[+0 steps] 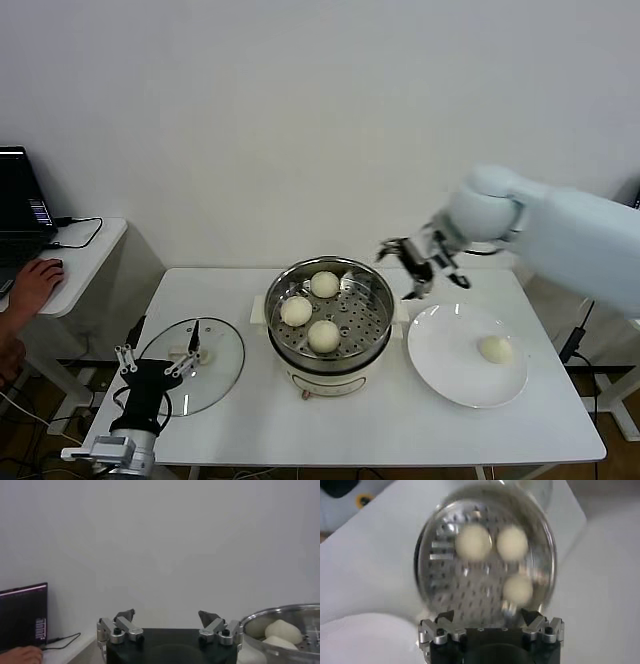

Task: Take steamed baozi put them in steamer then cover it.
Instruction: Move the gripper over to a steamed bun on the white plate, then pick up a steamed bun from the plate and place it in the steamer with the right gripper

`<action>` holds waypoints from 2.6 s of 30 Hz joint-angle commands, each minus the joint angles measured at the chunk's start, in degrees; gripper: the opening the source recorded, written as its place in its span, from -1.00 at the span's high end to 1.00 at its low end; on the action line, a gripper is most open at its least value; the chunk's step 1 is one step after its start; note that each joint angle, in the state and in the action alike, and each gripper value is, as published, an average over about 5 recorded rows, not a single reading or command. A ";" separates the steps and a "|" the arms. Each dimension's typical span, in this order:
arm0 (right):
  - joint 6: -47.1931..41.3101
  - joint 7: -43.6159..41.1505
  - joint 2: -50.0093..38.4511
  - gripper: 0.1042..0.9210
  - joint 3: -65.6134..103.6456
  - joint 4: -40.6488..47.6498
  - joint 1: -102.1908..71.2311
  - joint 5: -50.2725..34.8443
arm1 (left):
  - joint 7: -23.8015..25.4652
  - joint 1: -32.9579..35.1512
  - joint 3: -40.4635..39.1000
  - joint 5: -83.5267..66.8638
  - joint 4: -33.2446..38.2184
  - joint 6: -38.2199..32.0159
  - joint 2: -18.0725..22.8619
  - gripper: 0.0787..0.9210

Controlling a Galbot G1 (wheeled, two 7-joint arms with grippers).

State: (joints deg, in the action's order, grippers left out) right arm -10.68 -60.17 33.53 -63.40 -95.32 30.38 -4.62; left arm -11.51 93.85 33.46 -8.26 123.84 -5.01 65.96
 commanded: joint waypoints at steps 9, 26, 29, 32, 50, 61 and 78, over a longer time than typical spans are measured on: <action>-1.77 0.63 -20.43 -0.76 12.28 5.72 -24.54 11.17 | 0.10 -0.97 -1.63 0.04 -0.86 0.16 -1.61 -0.77; 3.53 3.21 -0.85 -0.76 32.94 28.25 -45.03 18.27 | 0.26 1.45 0.46 0.51 1.77 0.91 -0.99 -0.77; 3.71 3.12 1.44 -0.76 32.90 30.07 -44.59 18.74 | 0.29 1.54 0.56 0.69 1.96 1.12 -0.74 -0.77; 3.74 2.97 3.16 -0.76 32.70 31.52 -44.34 19.35 | 0.30 1.57 0.55 0.86 2.02 1.22 -0.49 -0.77; 3.34 2.16 5.98 -0.65 32.52 34.82 -44.12 21.44 | 0.31 1.77 0.85 0.77 1.60 1.06 -0.21 -0.77; 2.82 0.89 4.28 -0.33 31.35 32.53 -42.10 20.86 | 0.31 1.64 0.56 0.89 1.55 1.04 -0.05 -0.77; -4.27 -2.58 -7.00 -0.20 13.07 14.67 -14.26 4.70 | 0.34 0.92 0.09 0.82 1.88 1.10 -0.33 -0.77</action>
State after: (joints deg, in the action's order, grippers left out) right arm -11.83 -61.72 31.02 -40.32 -72.36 -0.40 8.78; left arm -11.21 94.96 33.73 -7.43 125.81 -3.99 65.66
